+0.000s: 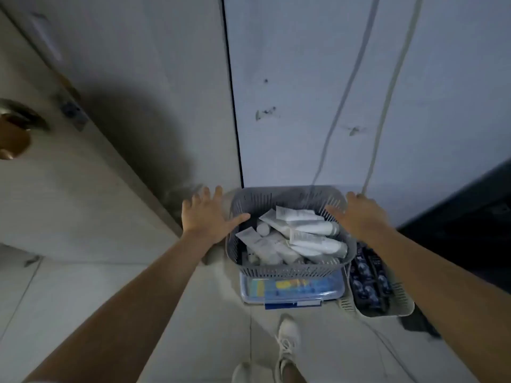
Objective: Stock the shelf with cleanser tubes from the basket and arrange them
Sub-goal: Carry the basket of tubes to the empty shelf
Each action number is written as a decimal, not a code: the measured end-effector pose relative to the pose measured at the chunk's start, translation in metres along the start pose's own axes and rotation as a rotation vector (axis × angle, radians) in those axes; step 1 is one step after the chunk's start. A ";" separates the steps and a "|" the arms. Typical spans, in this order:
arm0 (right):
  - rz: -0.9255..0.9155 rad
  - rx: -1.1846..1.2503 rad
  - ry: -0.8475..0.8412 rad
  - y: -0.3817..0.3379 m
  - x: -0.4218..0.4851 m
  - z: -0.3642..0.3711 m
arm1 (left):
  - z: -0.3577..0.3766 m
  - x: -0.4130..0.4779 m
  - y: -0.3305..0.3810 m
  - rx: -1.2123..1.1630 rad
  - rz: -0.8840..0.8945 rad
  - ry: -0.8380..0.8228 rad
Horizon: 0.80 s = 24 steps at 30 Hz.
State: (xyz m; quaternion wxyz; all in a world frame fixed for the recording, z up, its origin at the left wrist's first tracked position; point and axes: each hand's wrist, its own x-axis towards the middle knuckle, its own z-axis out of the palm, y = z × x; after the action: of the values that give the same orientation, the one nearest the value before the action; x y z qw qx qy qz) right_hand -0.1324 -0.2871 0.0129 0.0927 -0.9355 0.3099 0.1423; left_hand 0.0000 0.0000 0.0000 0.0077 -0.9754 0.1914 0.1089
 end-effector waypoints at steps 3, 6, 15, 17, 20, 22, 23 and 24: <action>-0.028 0.007 -0.042 -0.001 0.039 0.029 | 0.036 0.033 0.009 0.025 0.018 -0.059; 0.000 0.088 -0.132 -0.003 0.073 0.061 | 0.075 0.059 0.019 0.077 0.043 -0.105; 0.268 0.187 -0.055 0.015 0.119 0.106 | 0.144 0.086 0.035 -0.687 -0.310 -0.268; 0.391 0.329 -0.081 0.026 0.128 0.117 | 0.148 0.085 0.043 -0.825 -0.422 -0.191; 0.524 0.550 -0.160 0.042 0.134 0.131 | 0.148 0.091 0.046 -0.889 -0.590 -0.159; 0.581 0.653 -0.169 0.046 0.133 0.131 | 0.147 0.096 0.043 -0.893 -0.681 -0.220; 0.604 0.678 -0.168 0.047 0.133 0.130 | 0.147 0.098 0.040 -0.872 -0.679 -0.253; 0.606 0.694 -0.165 0.048 0.133 0.128 | 0.147 0.098 0.036 -0.848 -0.661 -0.270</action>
State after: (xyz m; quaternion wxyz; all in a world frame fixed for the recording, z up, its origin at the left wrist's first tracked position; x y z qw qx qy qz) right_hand -0.0863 -0.3656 -0.1551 0.3785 -0.7021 0.5901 0.1248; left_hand 0.0441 -0.0614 -0.1636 -0.3277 -0.8786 -0.1882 0.2921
